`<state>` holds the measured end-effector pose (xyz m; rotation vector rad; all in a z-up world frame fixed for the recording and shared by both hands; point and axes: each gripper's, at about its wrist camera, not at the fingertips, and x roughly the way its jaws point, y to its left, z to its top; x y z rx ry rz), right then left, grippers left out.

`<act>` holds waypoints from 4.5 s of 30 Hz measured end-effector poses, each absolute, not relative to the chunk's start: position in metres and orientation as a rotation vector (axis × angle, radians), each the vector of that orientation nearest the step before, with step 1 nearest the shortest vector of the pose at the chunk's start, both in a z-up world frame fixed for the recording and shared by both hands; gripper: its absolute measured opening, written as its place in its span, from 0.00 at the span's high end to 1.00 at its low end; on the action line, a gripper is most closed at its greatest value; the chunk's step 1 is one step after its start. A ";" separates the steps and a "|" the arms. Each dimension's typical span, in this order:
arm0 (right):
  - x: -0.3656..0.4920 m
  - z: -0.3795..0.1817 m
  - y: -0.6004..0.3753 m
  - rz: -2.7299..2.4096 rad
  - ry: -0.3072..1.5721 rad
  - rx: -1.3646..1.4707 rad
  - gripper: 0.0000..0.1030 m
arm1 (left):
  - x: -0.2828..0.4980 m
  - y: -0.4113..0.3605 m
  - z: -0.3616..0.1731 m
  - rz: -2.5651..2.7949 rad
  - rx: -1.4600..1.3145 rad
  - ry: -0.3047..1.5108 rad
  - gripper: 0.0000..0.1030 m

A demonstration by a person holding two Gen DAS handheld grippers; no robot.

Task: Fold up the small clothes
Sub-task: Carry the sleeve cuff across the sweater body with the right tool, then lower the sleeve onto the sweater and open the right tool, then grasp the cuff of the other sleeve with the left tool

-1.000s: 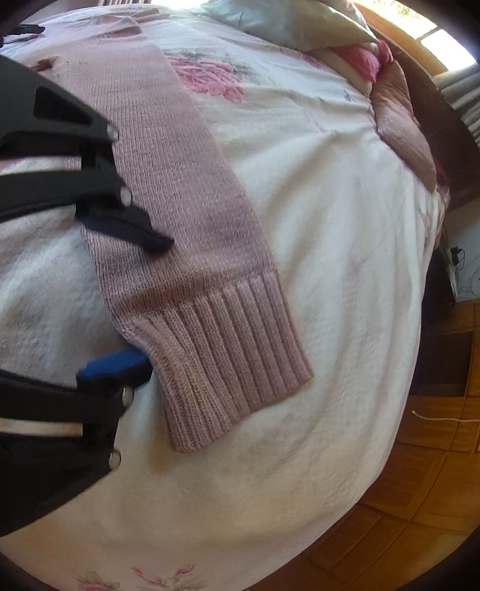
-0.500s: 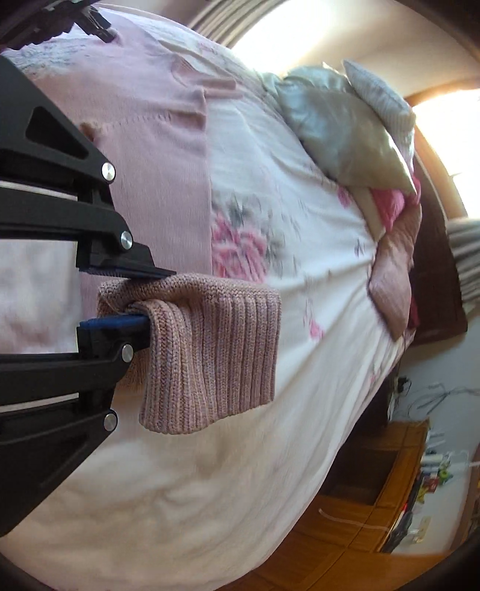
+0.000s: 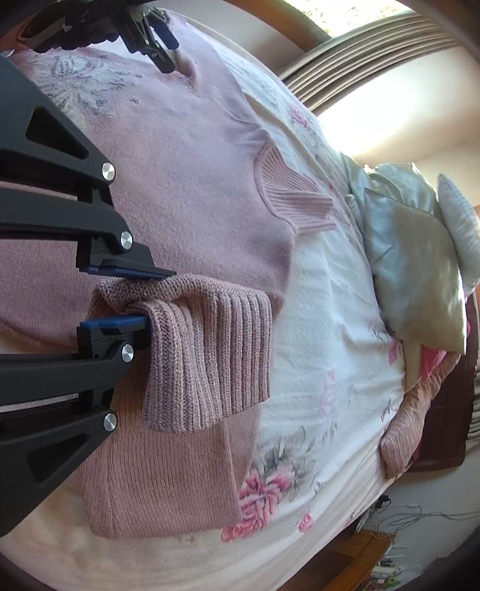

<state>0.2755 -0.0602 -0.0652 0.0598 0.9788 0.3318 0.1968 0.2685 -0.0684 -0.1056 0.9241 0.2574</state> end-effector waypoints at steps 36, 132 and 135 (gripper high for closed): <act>0.144 -0.071 -0.162 0.287 0.935 0.191 0.55 | 0.277 0.070 -0.077 -0.259 -0.263 1.014 0.87; 0.217 -0.123 0.083 0.465 1.204 -0.012 0.29 | 0.064 0.720 -0.077 0.568 -0.751 0.733 0.37; 0.217 -0.124 0.084 0.466 1.202 -0.025 0.28 | 0.070 0.723 -0.079 0.598 -0.730 0.736 0.45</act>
